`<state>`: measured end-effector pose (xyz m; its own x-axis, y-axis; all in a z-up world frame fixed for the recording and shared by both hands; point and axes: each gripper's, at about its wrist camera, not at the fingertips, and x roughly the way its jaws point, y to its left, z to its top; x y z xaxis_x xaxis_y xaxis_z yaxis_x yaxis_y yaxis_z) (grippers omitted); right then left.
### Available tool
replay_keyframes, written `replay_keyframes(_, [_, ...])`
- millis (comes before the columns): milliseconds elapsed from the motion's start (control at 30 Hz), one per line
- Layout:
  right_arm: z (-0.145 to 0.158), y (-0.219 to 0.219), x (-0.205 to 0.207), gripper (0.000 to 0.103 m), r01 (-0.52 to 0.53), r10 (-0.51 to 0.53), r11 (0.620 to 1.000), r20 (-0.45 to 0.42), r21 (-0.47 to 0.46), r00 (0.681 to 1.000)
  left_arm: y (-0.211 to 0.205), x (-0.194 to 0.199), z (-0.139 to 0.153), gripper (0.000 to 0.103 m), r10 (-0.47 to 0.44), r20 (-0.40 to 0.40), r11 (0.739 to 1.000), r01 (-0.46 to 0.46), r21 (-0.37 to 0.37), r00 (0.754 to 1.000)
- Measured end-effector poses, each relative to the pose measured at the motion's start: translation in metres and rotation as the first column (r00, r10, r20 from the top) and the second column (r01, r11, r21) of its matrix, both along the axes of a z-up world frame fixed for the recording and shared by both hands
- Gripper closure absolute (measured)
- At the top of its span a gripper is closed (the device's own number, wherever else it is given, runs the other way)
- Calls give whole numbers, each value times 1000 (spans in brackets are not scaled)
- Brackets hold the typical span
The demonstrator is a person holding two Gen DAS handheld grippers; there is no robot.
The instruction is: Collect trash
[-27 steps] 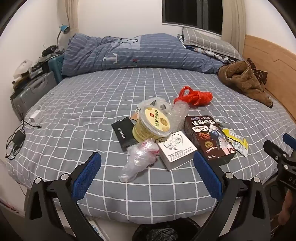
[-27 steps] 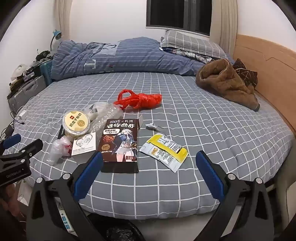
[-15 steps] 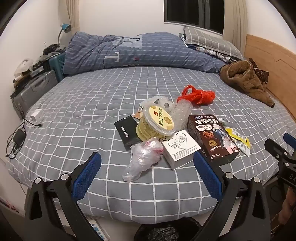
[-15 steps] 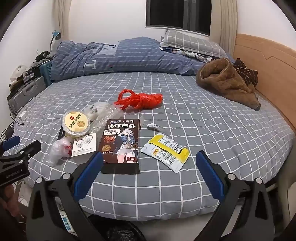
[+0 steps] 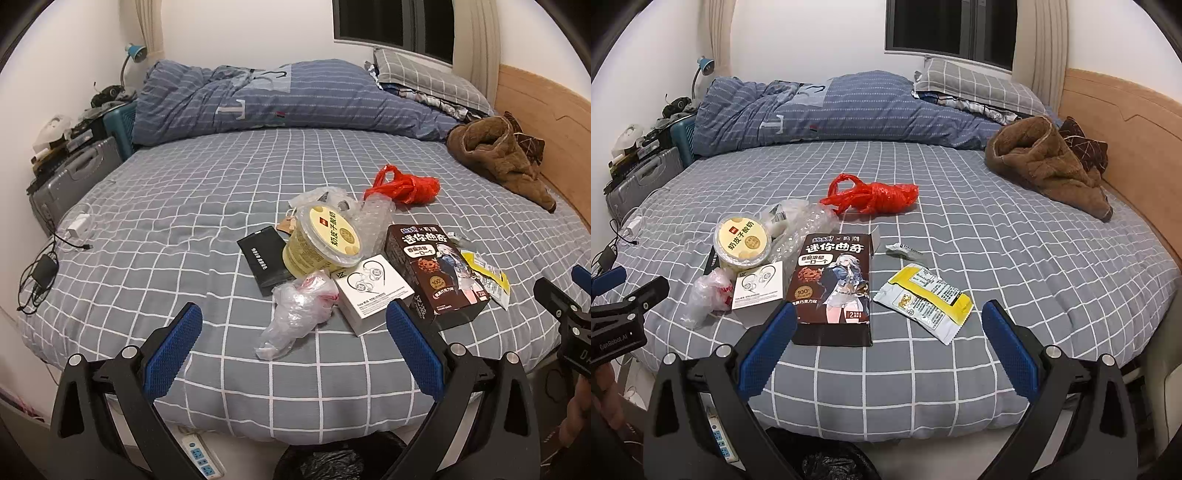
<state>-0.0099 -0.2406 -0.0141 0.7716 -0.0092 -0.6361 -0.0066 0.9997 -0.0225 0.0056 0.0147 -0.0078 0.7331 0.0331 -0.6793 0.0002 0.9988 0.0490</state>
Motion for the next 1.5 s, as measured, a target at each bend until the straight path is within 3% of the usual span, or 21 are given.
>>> replay_keyframes(1500, [2,-5,0,7,16,-16,1000,4,5,1000,-2,0,1,6,-3,-12,1000,3,5,1000])
